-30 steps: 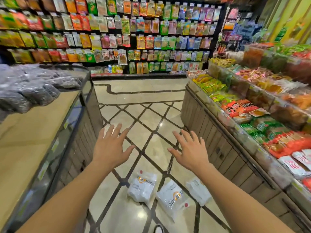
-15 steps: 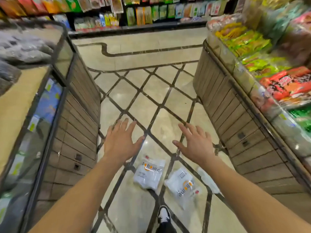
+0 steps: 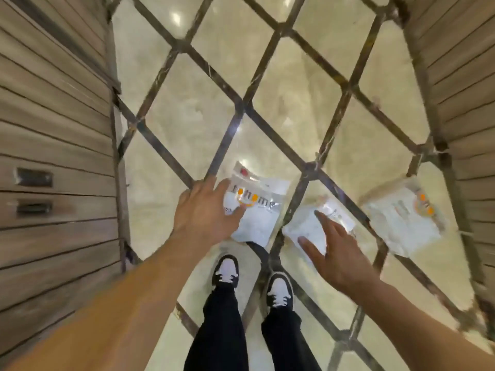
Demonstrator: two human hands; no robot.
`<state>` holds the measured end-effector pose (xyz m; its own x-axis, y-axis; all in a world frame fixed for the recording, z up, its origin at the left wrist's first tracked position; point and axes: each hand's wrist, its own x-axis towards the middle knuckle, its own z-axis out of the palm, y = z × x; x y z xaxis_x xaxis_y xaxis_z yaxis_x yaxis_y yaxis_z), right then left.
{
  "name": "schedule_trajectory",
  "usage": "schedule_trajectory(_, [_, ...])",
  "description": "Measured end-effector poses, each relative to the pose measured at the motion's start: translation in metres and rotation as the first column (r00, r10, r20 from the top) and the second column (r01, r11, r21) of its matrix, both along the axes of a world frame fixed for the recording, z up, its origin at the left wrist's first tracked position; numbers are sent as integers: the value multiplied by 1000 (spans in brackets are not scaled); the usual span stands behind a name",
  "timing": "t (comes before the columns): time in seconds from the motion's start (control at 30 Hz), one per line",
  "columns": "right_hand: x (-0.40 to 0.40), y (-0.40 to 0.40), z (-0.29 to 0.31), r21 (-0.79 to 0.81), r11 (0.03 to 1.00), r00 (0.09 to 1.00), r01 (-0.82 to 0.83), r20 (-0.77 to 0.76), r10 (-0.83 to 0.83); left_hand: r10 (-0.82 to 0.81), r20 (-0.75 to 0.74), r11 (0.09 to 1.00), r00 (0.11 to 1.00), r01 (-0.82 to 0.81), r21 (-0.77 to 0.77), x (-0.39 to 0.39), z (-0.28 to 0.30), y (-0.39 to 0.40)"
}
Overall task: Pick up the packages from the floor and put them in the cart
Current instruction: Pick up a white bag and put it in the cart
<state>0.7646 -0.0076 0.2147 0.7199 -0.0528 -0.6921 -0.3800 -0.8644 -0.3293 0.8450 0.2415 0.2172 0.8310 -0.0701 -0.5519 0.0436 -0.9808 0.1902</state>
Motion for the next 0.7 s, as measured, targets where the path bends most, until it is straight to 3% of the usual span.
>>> schedule_trajectory(0.23, [8, 63, -222, 176, 972, 985, 155, -102, -139, 130, -144, 991, 981, -134, -17, -11, -212, 31])
schedule_trajectory(0.4, [14, 81, -326, 193, 867, 885, 460, -15, -466, 187, -206, 976, 961, -206, -74, -13, -316, 45])
schedule_trajectory(0.57, [9, 82, -387, 312, 574, 635, 757, -145, -759, 410, -342, 811, 846, -510, -287, -9, -373, 48])
schedule_trajectory(0.63, [8, 85, -397, 349, 519, 602, 780, -192, -775, 427, -415, 769, 803, -564, -301, -12, -387, 52])
schedule_trajectory(0.7, [5, 87, -398, 363, 536, 623, 763, -188, -760, 459, -422, 735, 782, -601, -315, -17, -391, 59])
